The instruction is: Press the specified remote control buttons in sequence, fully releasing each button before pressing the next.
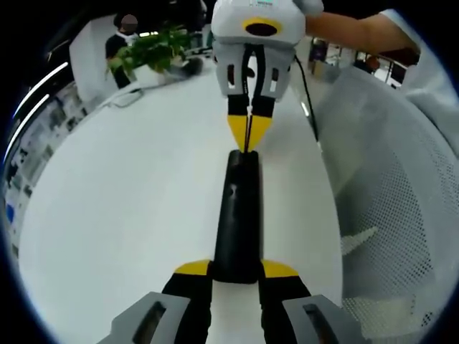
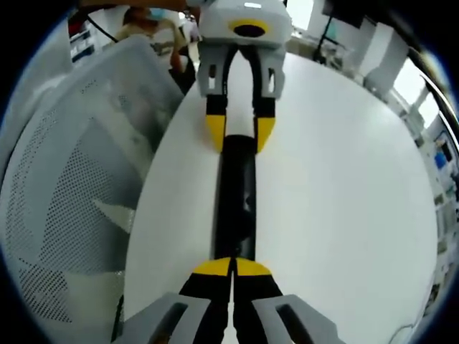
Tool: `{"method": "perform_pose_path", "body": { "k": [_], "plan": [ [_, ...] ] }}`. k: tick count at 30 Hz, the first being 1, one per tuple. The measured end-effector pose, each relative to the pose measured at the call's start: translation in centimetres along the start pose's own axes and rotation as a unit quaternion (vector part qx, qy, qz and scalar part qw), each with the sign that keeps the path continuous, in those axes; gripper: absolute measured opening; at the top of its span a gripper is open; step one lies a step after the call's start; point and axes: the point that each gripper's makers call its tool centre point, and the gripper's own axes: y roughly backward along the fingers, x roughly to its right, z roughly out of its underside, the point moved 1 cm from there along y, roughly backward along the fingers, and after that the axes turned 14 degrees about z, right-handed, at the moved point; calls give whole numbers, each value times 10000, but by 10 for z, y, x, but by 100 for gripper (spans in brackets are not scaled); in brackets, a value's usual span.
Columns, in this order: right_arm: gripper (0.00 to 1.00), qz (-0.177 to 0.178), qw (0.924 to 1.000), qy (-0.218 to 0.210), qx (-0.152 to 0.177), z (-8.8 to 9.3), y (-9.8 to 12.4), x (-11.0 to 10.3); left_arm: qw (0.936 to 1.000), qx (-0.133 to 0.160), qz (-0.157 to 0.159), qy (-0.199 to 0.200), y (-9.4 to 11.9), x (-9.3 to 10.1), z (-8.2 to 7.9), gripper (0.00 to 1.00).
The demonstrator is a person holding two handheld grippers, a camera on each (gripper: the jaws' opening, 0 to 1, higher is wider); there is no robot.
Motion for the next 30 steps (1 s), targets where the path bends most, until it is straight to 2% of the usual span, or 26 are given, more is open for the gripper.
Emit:
{"method": "perform_pose_path", "body": {
  "k": [11, 18, 30],
  "plan": [
    [0, -109, 9998, -152, -54, 0, -1, 1, 10000, 25, 2, 12, 0, 1, -1, 24],
    [0, -96, 9999, -58, -131, 0, -2, 1, 10000, 40, 8, 14, 0, 1, 0, 23],
    [0, -56, 9996, -258, -17, 1, -1, 1, 10000, 30, 0, 2, 0, 0, 0, 23]
  ]
}}
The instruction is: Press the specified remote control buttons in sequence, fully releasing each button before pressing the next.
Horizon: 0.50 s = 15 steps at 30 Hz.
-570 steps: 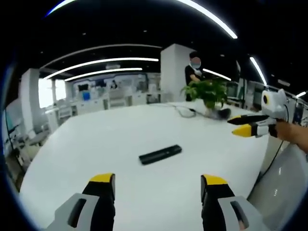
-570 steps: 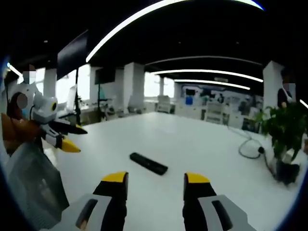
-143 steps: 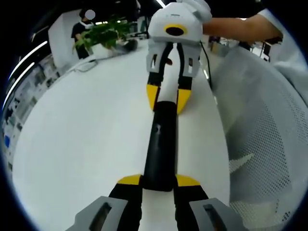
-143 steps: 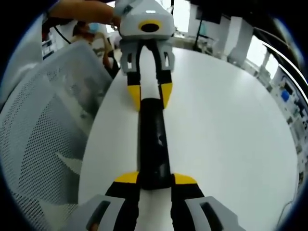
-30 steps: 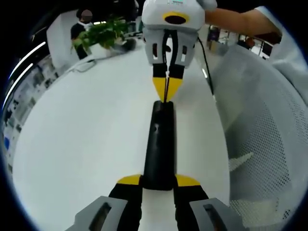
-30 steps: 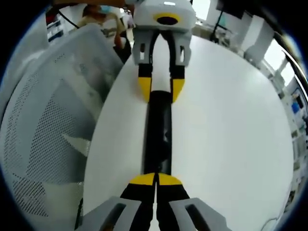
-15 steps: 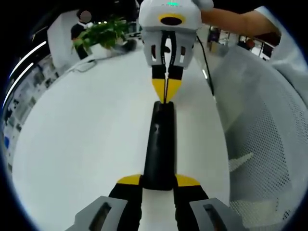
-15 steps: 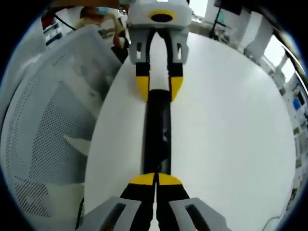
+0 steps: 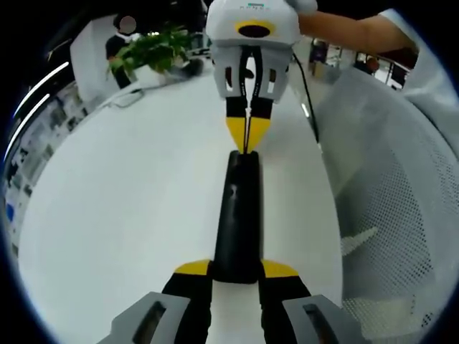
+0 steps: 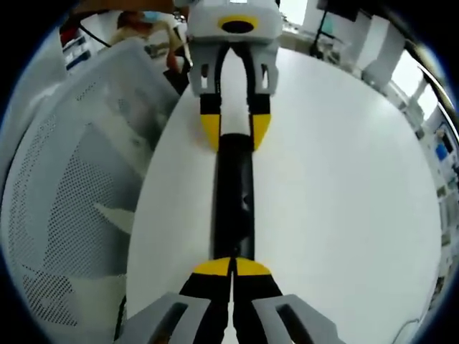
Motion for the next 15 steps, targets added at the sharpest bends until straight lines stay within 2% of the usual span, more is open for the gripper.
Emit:
{"method": "perform_pose_path", "body": {
  "k": [15],
  "plan": [
    [0, 156, 9998, 87, -13, 0, 3, 0, 10000, -19, -5, -30, 0, 0, 0, 23]
  ]
}}
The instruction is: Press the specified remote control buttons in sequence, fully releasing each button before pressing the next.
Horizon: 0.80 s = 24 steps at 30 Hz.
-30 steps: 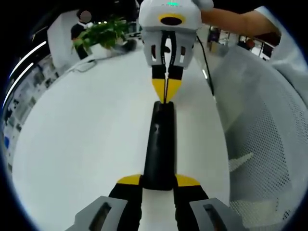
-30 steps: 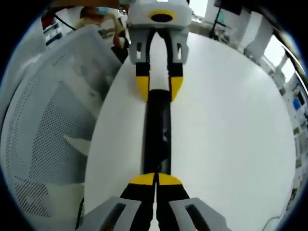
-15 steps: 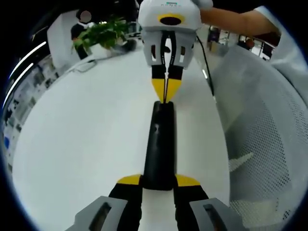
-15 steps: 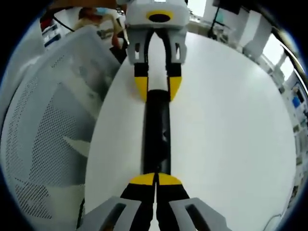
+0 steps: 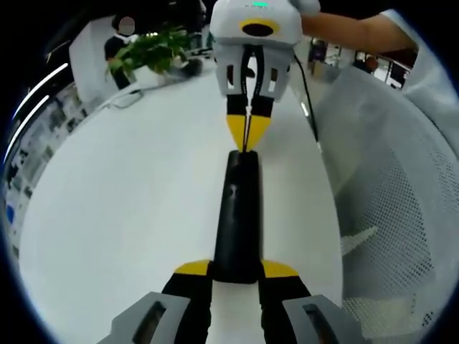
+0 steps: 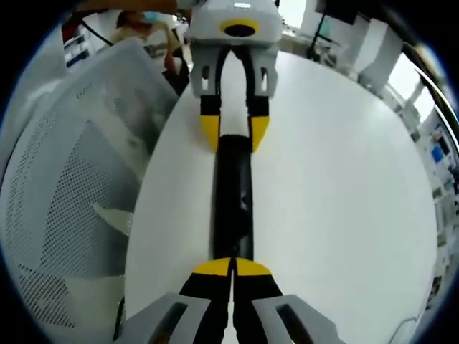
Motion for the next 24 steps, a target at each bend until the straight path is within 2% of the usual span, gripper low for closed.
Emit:
{"method": "perform_pose_path", "body": {
  "k": [11, 24],
  "plan": [
    [0, 72, 9999, -31, 98, -8, 7, 3, 10000, -10, -17, -8, 0, 0, 0, 23],
    [0, 19, 9999, 66, 113, -14, 3, 1, 10000, 5, -17, -1, 1, 0, 0, 23]
  ]
}}
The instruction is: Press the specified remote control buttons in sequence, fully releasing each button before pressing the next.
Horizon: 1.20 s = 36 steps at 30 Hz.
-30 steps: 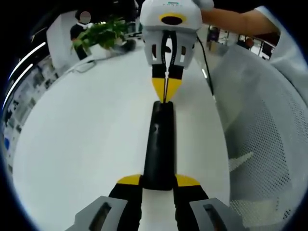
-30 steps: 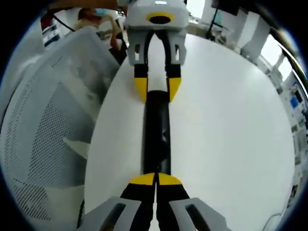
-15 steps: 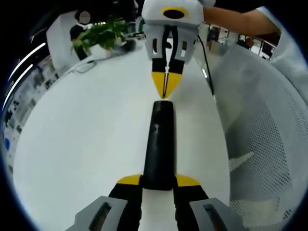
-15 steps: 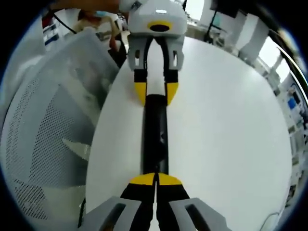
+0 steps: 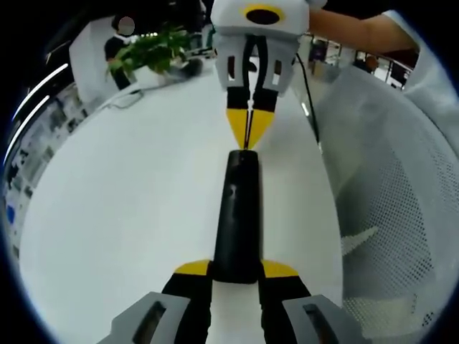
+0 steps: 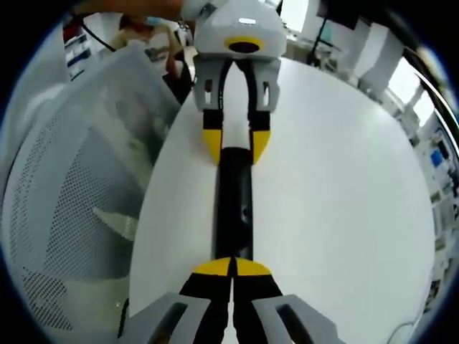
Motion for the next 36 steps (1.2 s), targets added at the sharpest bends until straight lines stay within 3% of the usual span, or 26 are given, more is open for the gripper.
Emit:
{"method": "perform_pose_path", "body": {
  "k": [36],
  "plan": [
    [0, -160, 9998, 70, -100, 2, -10, -3, 10000, 60, 22, 11, 0, 0, 0, 24]
  ]
}}
